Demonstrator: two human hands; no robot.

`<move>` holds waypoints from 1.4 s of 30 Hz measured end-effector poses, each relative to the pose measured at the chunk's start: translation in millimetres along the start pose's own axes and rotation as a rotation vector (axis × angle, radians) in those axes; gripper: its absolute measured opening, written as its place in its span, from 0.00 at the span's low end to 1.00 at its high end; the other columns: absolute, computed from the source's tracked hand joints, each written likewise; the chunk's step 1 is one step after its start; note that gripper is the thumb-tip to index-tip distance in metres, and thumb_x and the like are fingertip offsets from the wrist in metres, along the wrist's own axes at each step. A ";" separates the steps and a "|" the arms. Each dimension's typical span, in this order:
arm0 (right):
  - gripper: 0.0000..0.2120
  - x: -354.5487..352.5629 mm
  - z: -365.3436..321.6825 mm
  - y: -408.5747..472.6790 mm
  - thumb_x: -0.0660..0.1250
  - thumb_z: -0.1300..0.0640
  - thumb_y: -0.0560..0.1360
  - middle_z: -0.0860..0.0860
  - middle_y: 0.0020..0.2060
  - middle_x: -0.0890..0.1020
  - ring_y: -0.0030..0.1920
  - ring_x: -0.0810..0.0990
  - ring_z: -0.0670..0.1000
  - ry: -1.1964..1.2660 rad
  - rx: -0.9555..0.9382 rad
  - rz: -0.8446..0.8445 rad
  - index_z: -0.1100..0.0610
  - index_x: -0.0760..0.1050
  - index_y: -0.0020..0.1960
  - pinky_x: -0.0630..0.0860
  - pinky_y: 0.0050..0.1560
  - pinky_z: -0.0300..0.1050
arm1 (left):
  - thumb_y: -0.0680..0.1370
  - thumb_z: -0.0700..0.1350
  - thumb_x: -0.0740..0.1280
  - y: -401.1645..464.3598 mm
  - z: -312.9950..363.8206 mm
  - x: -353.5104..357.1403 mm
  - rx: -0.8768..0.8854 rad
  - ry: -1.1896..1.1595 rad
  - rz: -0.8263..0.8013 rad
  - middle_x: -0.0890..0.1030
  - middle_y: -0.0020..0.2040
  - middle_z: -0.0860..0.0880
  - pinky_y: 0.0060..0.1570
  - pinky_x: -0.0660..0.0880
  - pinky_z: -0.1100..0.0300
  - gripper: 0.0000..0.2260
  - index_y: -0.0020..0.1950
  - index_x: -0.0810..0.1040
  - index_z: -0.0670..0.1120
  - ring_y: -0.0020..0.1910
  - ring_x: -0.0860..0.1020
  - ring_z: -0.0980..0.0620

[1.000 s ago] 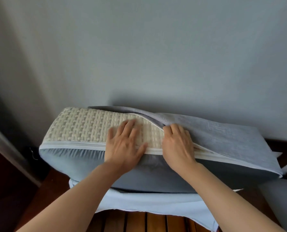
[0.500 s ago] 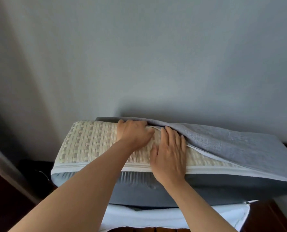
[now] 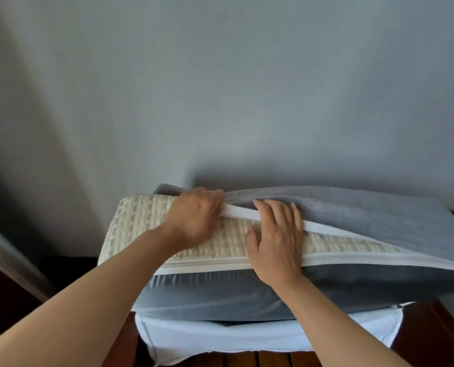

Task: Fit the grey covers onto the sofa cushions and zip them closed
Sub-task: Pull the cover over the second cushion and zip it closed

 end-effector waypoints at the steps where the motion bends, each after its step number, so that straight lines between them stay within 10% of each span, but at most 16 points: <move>1: 0.20 -1.4 0.3 -3.5 0.60 0.53 0.69 0.51 0.54 0.77 0.58 0.74 0.53 0.004 -0.024 0.016 0.57 0.76 0.59 0.59 0.70 0.55 | 0.77 0.50 0.51 -8.7 3.0 -3.6 0.050 -0.006 -0.019 0.69 0.30 0.51 0.31 0.60 0.56 0.11 0.36 0.63 0.49 0.29 0.65 0.49; 6: 0.13 -6.9 -3.0 -9.2 0.62 0.57 0.68 0.51 0.48 0.77 0.51 0.75 0.53 0.065 -0.145 0.030 0.57 0.78 0.51 0.68 0.57 0.49 | 0.73 0.49 0.60 -20.4 -12.1 -7.0 0.174 0.109 -0.059 0.73 0.38 0.50 0.36 0.67 0.57 0.06 0.39 0.68 0.48 0.36 0.71 0.48; 19: 0.25 11.3 -85.4 -5.4 0.54 0.51 0.69 0.55 0.52 0.73 0.54 0.71 0.57 -0.076 0.018 -0.146 0.61 0.71 0.61 0.69 0.63 0.54 | 0.80 0.59 0.52 -34.3 -91.8 -40.8 -0.612 0.125 -0.329 0.80 0.53 0.52 0.48 0.68 0.56 0.13 0.52 0.76 0.61 0.51 0.74 0.49; 26: 0.22 29.7 -116.9 8.7 0.54 0.51 0.68 0.54 0.51 0.72 0.51 0.69 0.55 -0.069 0.053 -0.143 0.59 0.70 0.58 0.70 0.56 0.51 | 0.77 0.51 0.56 -28.4 -93.9 -32.4 -0.554 0.108 -0.295 0.78 0.48 0.50 0.45 0.65 0.55 0.04 0.46 0.69 0.55 0.46 0.73 0.47; 38: 0.26 34.4 -116.9 6.5 0.55 0.50 0.70 0.54 0.57 0.71 0.57 0.69 0.54 -0.090 0.028 -0.148 0.60 0.68 0.65 0.70 0.61 0.50 | 0.66 0.51 0.54 -2.1 -124.0 -13.4 -0.556 -0.334 -0.761 0.77 0.62 0.57 0.64 0.67 0.51 0.24 0.59 0.76 0.65 0.60 0.74 0.55; 42: 0.27 38.6 -114.3 9.7 0.56 0.50 0.70 0.53 0.59 0.71 0.61 0.69 0.54 -0.080 -0.005 -0.150 0.60 0.68 0.67 0.65 0.66 0.51 | 0.73 0.50 0.58 -1.2 -123.8 -16.1 -0.627 -0.273 -0.620 0.79 0.59 0.51 0.60 0.72 0.51 0.18 0.59 0.79 0.53 0.55 0.77 0.51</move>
Point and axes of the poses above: each hand's wrist, its own y-axis towards the middle knuckle, its own x-axis out of the palm, z = x × y, the point moved 2 cm from there along y, towards the middle knuckle
